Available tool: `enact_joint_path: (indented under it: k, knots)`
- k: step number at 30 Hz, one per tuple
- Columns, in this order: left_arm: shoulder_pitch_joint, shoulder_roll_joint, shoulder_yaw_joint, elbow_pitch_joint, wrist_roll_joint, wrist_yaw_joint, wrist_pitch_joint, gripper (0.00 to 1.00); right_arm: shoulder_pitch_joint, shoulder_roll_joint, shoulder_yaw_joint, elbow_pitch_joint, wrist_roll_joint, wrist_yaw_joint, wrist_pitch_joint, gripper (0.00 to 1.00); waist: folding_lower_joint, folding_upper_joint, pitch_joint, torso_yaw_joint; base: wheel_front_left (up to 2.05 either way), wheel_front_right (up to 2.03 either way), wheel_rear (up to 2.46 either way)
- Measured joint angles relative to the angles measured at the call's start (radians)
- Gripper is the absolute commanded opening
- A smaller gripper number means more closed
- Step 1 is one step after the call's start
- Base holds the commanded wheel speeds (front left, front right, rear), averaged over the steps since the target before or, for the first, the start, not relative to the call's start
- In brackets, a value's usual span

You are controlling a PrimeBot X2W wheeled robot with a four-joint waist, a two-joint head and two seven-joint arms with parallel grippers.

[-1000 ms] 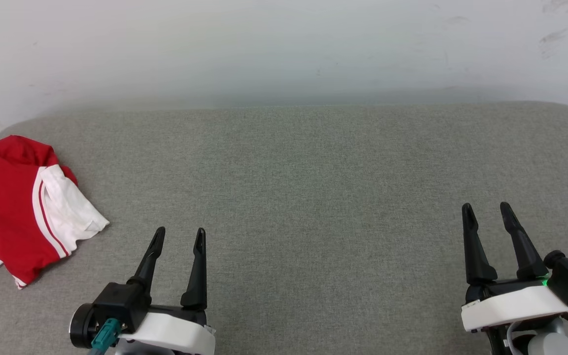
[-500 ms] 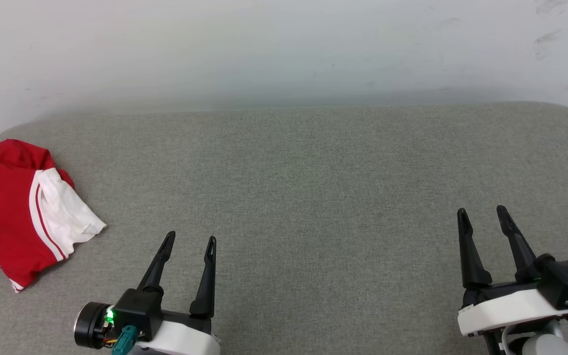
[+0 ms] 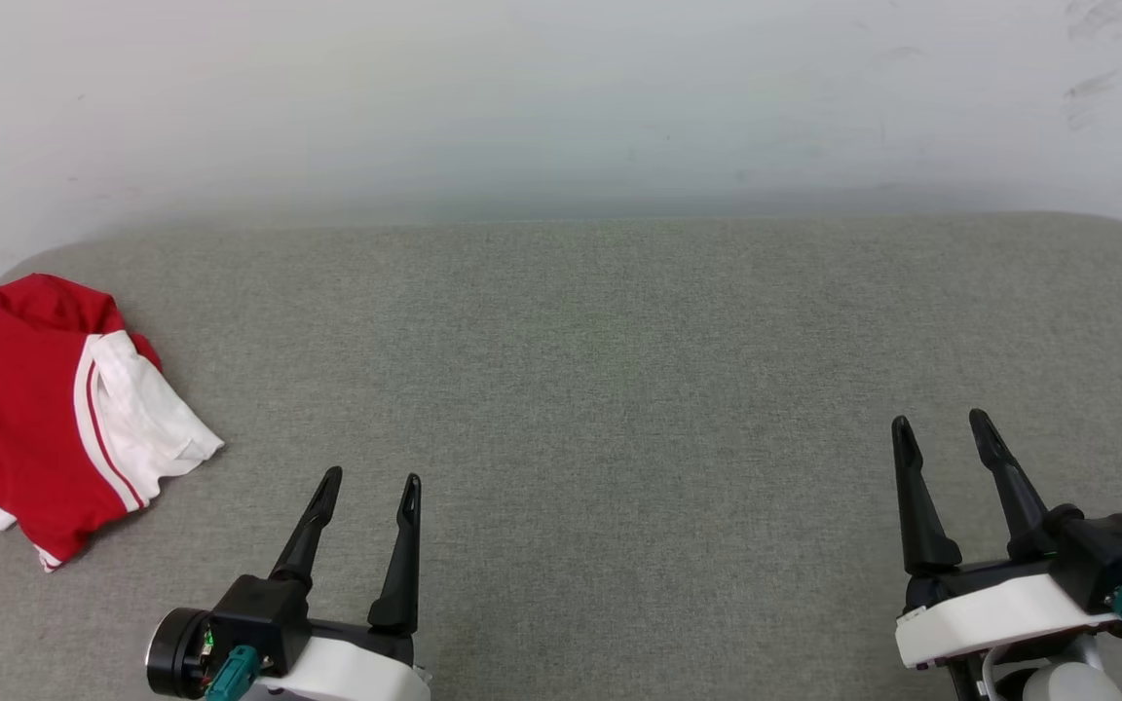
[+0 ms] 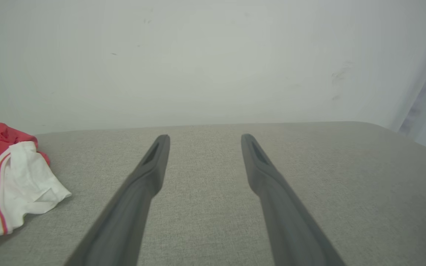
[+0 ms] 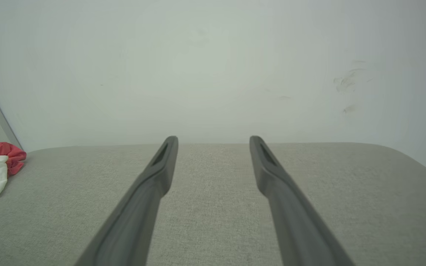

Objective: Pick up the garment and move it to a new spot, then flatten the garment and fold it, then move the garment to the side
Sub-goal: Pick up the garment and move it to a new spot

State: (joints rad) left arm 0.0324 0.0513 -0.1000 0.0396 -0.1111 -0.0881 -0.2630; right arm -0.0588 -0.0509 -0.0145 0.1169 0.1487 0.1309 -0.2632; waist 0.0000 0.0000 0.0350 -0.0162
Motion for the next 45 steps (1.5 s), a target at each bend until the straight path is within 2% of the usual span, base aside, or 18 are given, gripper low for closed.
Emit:
enact_joint_path:
  k: [12, 34, 45]
  knots:
    - [0.003, 0.0, 0.01, 0.012, -0.008, 0.004, 0.0, 1.0, 0.011, 0.0, 0.035, -0.002, 0.003, 0.0, 0.0, 1.0, 0.0, 0.0, -0.002, 0.08, 0.0, 0.0, 0.0]
    - [0.021, 0.0, 0.031, 0.015, -0.005, 0.008, 0.0, 1.0, 0.03, 0.0, 0.108, -0.002, 0.001, 0.0, 0.0, 1.0, 0.0, 0.0, -0.016, 0.359, 0.0, 0.0, 0.0]
    - [0.038, 0.0, 0.036, 0.016, 0.002, 0.002, 0.0, 1.0, 0.037, 0.0, 0.128, 0.005, 0.002, 0.0, 0.0, 1.0, 0.0, 0.0, -0.028, 0.447, 0.0, 0.0, 0.0]
